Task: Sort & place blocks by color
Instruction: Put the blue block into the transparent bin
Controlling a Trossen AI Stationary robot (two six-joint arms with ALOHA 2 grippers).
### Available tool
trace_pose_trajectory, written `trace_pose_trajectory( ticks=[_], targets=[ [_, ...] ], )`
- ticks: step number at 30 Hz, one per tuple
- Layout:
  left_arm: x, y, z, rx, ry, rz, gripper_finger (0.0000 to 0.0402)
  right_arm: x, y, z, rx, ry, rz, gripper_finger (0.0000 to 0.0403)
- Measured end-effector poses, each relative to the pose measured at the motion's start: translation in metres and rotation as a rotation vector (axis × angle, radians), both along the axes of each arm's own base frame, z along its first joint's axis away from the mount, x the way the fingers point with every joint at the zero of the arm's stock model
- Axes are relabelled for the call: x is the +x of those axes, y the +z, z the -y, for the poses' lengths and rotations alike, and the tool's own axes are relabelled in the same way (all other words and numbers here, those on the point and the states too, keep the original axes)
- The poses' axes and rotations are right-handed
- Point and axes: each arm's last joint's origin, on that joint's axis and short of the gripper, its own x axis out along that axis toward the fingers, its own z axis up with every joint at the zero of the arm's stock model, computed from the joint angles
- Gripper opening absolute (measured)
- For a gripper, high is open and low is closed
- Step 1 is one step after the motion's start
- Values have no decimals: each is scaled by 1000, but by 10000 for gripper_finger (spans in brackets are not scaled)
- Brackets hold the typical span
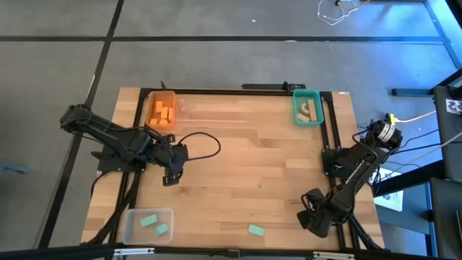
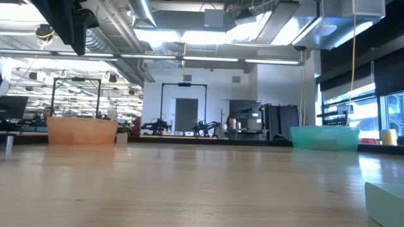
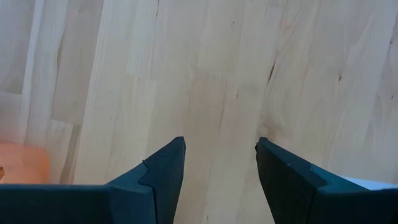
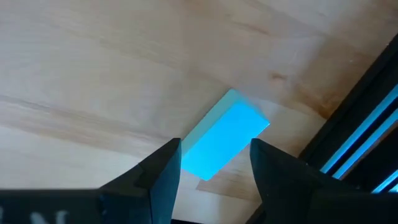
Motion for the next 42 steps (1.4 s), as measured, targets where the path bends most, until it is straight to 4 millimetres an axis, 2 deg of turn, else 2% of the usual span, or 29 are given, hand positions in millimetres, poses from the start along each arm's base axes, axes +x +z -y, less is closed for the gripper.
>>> trace_pose_trajectory(
  ticks=[7,30,37,38,40,42],
  targets=[
    [0,0,0,0,0,1,188,-4,-1,-6,1,52,32,193],
    [0,0,0,3,2,2,188,-5,-5,-1,-86,24,55,193],
    [0,0,0,4,2,2,188,-1,-7,3,-129,49,109,193],
    [0,0,0,4,2,3,188,2,-8,3,-136,44,151,193],
    [0,0,0,6,0,4,188,21,-8,-18,24,3,361,193],
    [0,0,0,11,2,8,188,24,-5,-13,-15,48,493,193]
  ],
)
